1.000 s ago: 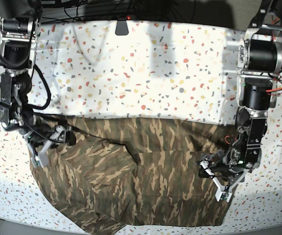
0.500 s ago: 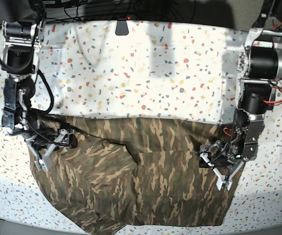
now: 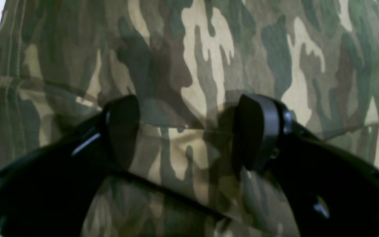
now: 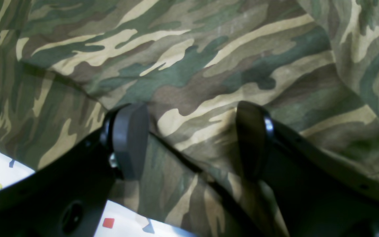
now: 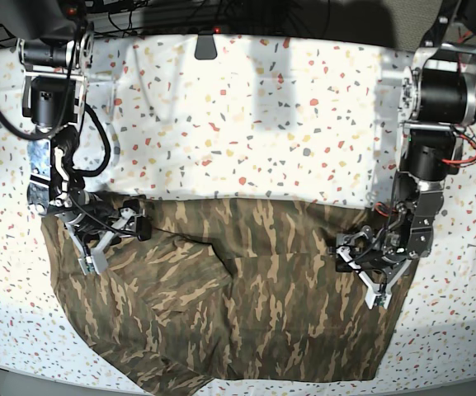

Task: Fold the T-shirt properly
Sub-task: 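Grip the folded edge with both grippers and lift it slightly, then lift the folded edge with both grippers and pull it toward the robot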

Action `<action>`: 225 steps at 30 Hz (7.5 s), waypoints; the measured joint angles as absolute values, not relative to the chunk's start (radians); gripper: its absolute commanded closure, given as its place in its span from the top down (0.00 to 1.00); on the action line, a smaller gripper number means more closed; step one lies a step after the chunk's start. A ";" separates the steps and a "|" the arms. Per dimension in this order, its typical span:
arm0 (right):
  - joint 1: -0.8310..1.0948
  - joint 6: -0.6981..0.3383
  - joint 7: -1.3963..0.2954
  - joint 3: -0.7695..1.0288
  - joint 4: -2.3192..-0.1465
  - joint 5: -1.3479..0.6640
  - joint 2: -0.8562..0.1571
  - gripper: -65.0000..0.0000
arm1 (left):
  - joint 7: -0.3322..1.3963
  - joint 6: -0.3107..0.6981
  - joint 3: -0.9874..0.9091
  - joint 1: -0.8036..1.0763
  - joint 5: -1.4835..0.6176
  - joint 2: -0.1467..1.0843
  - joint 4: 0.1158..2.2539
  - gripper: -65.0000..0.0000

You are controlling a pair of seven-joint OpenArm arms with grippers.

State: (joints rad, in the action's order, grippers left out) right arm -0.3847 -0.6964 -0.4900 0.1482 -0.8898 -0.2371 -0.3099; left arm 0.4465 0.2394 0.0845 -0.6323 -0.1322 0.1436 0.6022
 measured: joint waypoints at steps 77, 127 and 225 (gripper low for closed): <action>-0.193 -0.698 -0.646 0.055 -1.120 -0.447 -0.468 0.64 | 0.552 0.274 0.077 -0.230 -0.178 0.157 1.132 0.69; -0.015 -0.697 -0.625 0.175 -1.278 -0.411 -0.467 0.64 | 0.497 0.346 0.078 -0.106 -0.204 0.168 1.246 0.69; -0.025 -0.407 -0.648 -0.577 -1.631 0.210 -0.854 0.00 | 0.493 0.055 0.870 -0.181 0.347 0.698 1.378 0.00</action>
